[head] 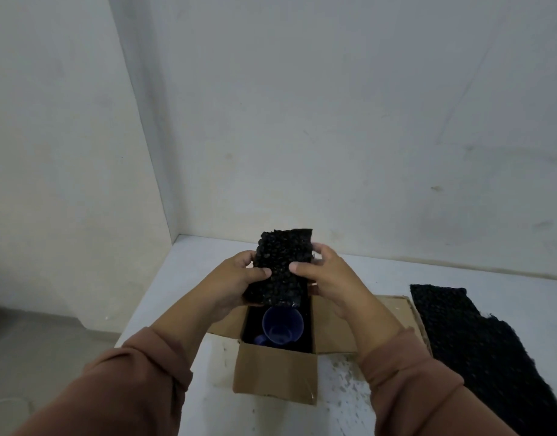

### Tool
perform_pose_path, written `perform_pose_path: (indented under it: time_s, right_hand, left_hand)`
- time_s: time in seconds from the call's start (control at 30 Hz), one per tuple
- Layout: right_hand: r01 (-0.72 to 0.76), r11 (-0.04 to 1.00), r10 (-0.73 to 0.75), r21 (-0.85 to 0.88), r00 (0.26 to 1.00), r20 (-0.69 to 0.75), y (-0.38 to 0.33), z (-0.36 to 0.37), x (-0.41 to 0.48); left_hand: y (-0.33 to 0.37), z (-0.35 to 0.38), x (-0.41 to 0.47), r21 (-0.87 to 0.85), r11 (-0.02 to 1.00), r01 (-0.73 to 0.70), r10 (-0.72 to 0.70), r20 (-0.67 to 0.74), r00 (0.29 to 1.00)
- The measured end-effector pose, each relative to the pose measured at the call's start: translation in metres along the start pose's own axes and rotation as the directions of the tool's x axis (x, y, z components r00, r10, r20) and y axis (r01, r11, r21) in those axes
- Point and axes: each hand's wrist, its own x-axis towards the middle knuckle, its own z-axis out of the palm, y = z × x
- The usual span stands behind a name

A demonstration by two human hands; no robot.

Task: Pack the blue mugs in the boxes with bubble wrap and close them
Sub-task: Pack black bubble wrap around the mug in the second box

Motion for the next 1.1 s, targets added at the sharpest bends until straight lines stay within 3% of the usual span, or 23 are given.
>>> perform_pose_path:
  time_s: [0.1,0.23,0.37,0.43,0.53,0.67,0.77,0.9,1.1]
  right_hand:
    - [0.020,1.000,-0.019,-0.010,0.995,0.095,0.009,0.001,-0.001]
    - [0.093,0.983,-0.087,-0.158,0.995,0.043,0.008,0.002,-0.001]
    - [0.047,0.951,-0.028,-0.307,0.997,0.067,0.012,-0.001,0.002]
    - [0.000,0.930,0.048,-0.368,0.991,0.122,0.013,-0.002,0.001]
    - [-0.119,0.955,0.172,-0.273,0.968,0.180,0.013,-0.003,0.000]
    - [-0.003,0.847,0.138,-0.531,0.967,0.213,0.024,0.000,0.008]
    - [0.010,0.739,0.122,-0.674,0.981,0.149,0.026,0.008,0.012]
    - [0.016,0.684,0.036,-0.729,0.998,0.056,0.027,0.014,0.011]
    - [0.065,0.584,0.074,-0.809,0.988,0.134,0.027,0.014,0.016]
  left_hand:
    - [-0.007,-0.001,0.000,-0.107,0.993,0.046,-0.037,0.081,0.996]
    - [-0.010,-0.006,-0.003,-0.136,0.989,0.049,-0.033,0.117,0.993]
    - [-0.014,-0.014,-0.001,-0.203,0.978,0.056,-0.027,0.144,0.989]
    - [-0.019,-0.015,0.001,-0.080,0.995,0.052,-0.039,0.154,0.987]
    - [-0.027,-0.016,0.007,0.211,0.977,0.007,-0.033,0.122,0.992]
    - [-0.033,-0.016,0.014,0.383,0.922,-0.064,0.036,0.078,0.996]
    - [-0.036,-0.012,0.017,0.568,0.819,-0.084,0.082,0.030,0.996]
    - [-0.044,-0.007,0.021,0.723,0.687,-0.076,0.147,-0.036,0.988]
    - [-0.050,0.010,0.022,0.861,0.499,-0.099,0.360,-0.102,0.928]
